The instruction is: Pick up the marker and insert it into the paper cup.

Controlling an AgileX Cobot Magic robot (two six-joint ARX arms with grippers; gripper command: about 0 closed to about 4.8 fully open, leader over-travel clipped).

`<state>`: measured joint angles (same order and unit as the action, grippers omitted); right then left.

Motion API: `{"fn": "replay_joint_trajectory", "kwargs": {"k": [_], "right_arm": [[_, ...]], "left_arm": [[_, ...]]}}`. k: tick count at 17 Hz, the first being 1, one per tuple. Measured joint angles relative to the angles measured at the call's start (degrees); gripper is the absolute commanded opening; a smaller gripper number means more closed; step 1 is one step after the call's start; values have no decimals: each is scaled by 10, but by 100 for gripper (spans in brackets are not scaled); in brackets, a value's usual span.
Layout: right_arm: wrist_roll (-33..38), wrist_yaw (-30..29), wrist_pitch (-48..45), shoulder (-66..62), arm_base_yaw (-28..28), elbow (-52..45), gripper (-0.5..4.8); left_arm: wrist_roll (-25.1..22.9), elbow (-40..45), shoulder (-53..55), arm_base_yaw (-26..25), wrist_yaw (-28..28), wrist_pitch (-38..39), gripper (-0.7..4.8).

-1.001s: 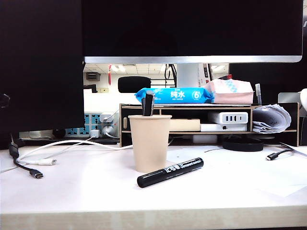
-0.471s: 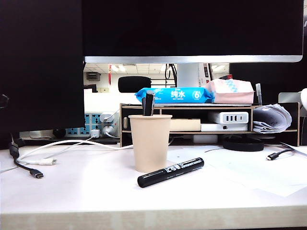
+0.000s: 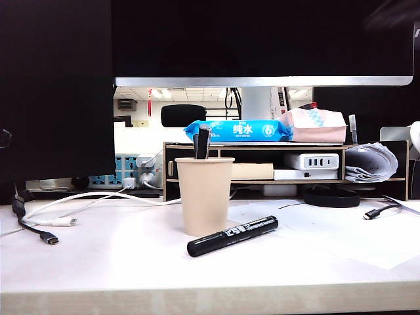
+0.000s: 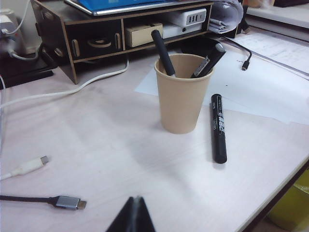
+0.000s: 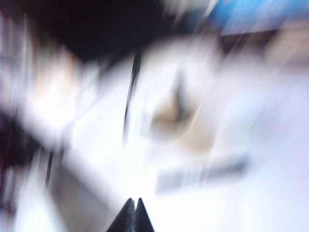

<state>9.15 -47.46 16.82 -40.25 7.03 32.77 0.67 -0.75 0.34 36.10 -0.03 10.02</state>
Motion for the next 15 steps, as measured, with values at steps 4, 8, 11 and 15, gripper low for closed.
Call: {"fn": "replay_joint_trajectory", "kwargs": {"k": [4, 8, 11, 15], "right_arm": [[-214, 138, 180, -215, 167, 132, -6], [-298, 267, 205, -421, 296, 236, -5], [-336, 316, 219, -497, 353, 276, -5], [-345, 350, 198, -533, 387, 302, -5]], "left_arm": [[0, 0, 0, 0, 0, 0, -5], [0, 0, 0, 0, 0, 0, -5], [0, 0, 0, 0, 0, 0, -5], [0, 0, 0, 0, 0, 0, -5]]}}
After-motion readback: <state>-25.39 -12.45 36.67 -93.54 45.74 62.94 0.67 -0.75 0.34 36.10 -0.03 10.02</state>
